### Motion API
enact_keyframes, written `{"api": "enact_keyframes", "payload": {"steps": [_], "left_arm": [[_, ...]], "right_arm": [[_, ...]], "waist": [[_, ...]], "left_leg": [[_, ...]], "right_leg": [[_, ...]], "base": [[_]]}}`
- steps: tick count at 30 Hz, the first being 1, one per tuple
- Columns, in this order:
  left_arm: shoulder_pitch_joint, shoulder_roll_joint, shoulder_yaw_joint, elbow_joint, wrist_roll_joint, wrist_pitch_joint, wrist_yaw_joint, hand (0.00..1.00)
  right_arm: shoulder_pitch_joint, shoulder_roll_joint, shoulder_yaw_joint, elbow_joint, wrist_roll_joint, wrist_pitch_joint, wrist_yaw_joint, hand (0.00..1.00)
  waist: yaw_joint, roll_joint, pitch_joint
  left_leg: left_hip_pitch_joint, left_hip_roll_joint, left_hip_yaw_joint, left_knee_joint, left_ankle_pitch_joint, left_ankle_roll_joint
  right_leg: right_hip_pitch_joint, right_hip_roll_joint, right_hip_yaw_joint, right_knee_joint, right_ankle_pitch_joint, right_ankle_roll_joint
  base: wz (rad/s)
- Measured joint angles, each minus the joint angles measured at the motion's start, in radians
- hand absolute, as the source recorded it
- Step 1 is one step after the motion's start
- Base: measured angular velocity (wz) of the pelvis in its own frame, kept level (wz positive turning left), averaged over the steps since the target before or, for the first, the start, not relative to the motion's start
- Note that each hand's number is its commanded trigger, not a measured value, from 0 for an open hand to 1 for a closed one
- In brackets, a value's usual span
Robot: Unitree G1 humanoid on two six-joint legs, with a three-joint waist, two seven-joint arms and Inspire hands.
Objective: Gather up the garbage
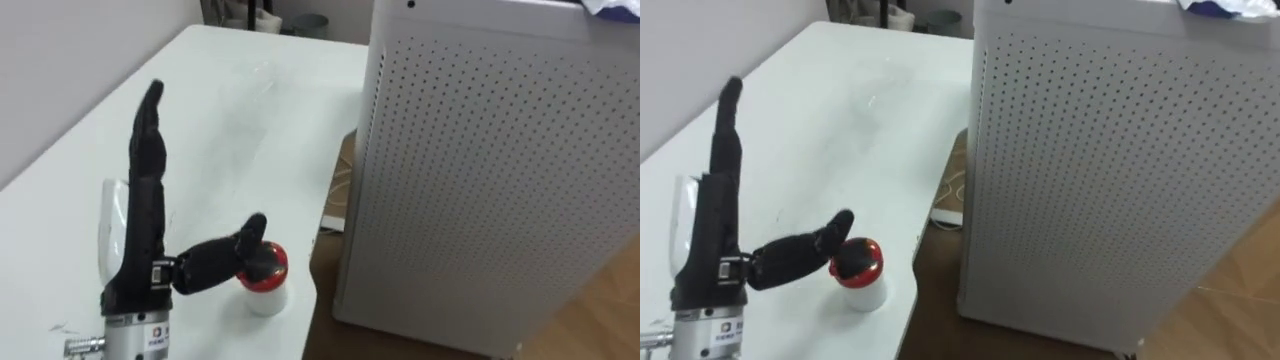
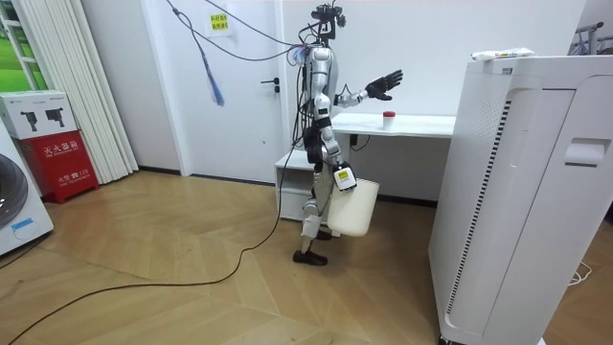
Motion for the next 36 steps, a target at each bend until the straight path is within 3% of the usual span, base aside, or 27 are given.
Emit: {"api": "enact_keyframes", "payload": {"steps": [8, 15, 21, 36], "left_arm": [[0.018, 0.003, -0.005, 0.000, -0.021, 0.013, -0.057, 0.00], [0.020, 0.002, -0.068, 0.000, -0.046, 0.014, -0.150, 0.00], [0.023, 0.001, -0.077, 0.000, -0.046, 0.014, -0.196, 0.00], [0.060, 0.002, -0.075, 0.017, -0.047, 0.021, -0.235, 0.00]], "right_arm": [[-0.004, -0.002, -0.001, 0.009, 0.003, 0.005, 0.026, 1.00], [-0.019, -0.001, 0.017, 0.020, 0.008, -0.003, 0.046, 1.00], [-0.020, 0.000, 0.017, 0.021, 0.009, -0.004, 0.056, 1.00], [-0.020, 0.000, 0.015, 0.018, 0.004, -0.004, 0.065, 1.00]], "waist": [[0.000, -0.004, 0.0004], [-0.001, -0.004, 0.0003], [-0.001, -0.003, -0.0003], [-0.001, -0.002, -0.0021]], "left_leg": [[0.002, 0.001, 0.008, -0.010, -0.002, -0.002], [-0.002, 0.000, 0.010, -0.008, -0.002, -0.003], [-0.002, 0.000, 0.010, -0.009, -0.002, -0.003], [-0.003, 0.000, 0.010, -0.010, -0.002, -0.003]], "right_leg": [[-0.012, 0.003, -0.002, 0.004, 0.000, -0.001], [-0.011, 0.004, -0.007, 0.003, 0.000, -0.001], [-0.011, 0.004, -0.010, 0.003, 0.000, -0.001], [-0.011, 0.003, -0.026, 0.003, 0.001, -0.001]], "base": [[-0.04], [0.00], [0.00], [0.00]]}}
